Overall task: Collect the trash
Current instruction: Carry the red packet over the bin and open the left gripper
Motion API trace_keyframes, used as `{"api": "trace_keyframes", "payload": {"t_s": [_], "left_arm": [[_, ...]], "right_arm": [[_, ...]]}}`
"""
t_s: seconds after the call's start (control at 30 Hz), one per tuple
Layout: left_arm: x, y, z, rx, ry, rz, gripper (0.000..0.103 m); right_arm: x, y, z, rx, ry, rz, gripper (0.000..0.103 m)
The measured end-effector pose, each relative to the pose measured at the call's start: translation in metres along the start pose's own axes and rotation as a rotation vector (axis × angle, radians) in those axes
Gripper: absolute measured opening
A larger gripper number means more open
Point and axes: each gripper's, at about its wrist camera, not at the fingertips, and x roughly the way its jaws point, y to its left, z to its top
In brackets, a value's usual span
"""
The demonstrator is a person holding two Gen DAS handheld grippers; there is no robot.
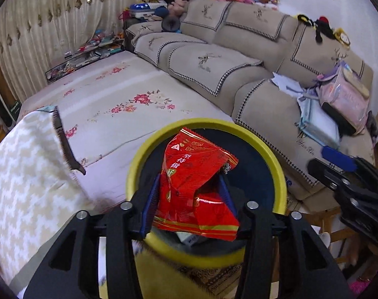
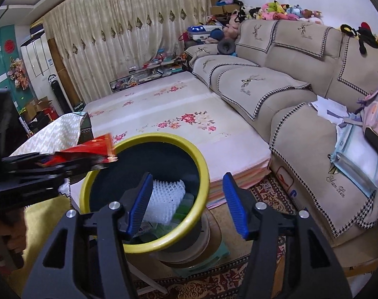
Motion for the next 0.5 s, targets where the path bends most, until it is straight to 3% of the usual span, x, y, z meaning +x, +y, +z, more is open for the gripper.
{"api": "trace_keyframes", "payload": {"t_s": [0.03,0.1,0.2,0.37,0.5], "left_arm": [[0.005,0.0,0.001,0.002,0.004,0.006,0.053],[0.017,-0.001,0.004,-0.004,0.014,0.018,0.069],[0.025,0.002,0.008,-0.014,0.015,0.024,0.078],[0.024,0.009,0.008,-0.04,0.02,0.02,0.083],[-0.011,0.017,-0.001,-0.058,-0.034,0.03,0.086]], "right_arm": [[0.0,-0.002,0.0,0.004,0.0,-0.002,0.056],[-0.001,-0.005,0.0,0.011,-0.004,-0.004,0.056],[-0.005,-0.008,-0.001,0.019,-0.012,-0.006,0.057],[-0.006,-0.006,-0.001,0.019,-0.013,0.003,0.058],[-0.006,0.003,0.0,0.006,-0.008,0.021,0.059]]}}
